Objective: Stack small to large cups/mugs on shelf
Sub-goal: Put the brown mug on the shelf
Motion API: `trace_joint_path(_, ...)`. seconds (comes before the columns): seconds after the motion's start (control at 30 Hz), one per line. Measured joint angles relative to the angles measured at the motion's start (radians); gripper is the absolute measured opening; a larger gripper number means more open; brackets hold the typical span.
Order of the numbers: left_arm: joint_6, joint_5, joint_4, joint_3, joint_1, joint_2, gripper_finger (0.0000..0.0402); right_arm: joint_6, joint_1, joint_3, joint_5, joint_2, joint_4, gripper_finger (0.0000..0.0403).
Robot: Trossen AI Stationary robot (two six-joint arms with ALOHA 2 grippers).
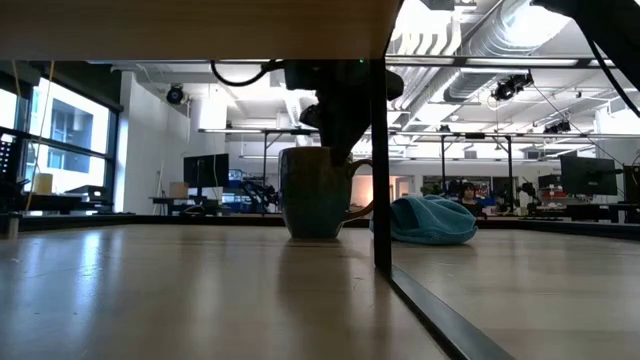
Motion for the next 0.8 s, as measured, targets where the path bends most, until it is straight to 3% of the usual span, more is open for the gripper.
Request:
trace_joint_path(0.27, 0.002, 0.000, 0.000, 0.000, 0.000, 0.000, 0.0262, 0.176, 0.000, 0.000, 0.002, -0.003, 0.015, 0.0012)
trace_joint_path(0.8, 0.003, 0.000, -0.016, 0.000, 0.000, 0.000, 0.0262, 0.686, 0.005, 0.002, 0.062, -0.004, 0.070, 0.0004)
